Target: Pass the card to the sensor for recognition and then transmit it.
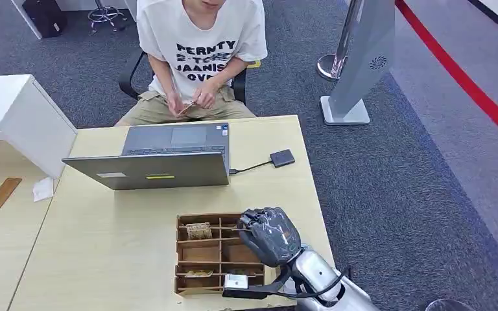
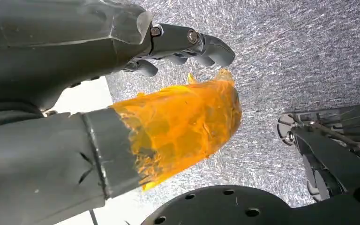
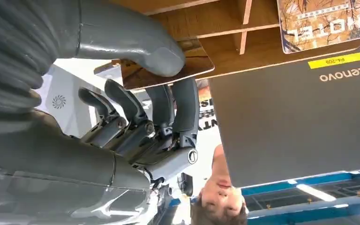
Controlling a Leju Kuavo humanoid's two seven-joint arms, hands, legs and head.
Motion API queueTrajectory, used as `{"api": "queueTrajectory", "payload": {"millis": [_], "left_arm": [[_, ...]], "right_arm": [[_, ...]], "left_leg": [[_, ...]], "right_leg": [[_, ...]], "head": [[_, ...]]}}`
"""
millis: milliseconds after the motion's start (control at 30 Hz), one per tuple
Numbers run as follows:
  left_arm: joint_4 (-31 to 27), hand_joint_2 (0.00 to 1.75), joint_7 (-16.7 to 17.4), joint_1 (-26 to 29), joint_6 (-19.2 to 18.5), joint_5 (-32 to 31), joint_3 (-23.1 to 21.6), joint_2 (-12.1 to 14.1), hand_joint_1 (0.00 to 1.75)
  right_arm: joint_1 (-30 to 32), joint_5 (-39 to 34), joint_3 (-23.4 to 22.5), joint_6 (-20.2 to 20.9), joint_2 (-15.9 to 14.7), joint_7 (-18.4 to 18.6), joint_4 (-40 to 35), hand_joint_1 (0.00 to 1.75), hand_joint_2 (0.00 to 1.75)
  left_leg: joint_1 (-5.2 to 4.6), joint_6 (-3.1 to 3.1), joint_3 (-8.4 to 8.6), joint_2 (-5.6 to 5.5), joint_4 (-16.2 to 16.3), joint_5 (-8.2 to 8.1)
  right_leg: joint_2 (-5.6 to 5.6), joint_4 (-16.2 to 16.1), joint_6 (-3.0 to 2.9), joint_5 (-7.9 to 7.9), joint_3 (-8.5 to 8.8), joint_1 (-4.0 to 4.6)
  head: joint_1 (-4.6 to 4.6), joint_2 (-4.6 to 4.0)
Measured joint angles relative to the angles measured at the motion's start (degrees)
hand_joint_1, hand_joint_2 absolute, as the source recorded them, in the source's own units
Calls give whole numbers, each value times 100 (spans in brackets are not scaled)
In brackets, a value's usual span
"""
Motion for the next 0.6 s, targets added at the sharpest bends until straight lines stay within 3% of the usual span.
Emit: {"api": "queueTrajectory", "payload": {"millis": [300,600], "left_arm": [[0,0,-9,0,2,15,0,0,0],[0,0,-66,5,20,72,0,2,0]], "right_arm": [[19,-121,-6,-91,-20,7,-85,175,175],[549,-2028,-609,-378,-77,-1004,-1312,175,175]], "left_leg": [[0,0,2,0,0,0],[-1,-1,-3,-2,0,-2]], "right_leg": [[1,0,0,0,0,0],[-1,-1,2,-2,-3,0]], "head": [[-2,0],[0,0]]}}
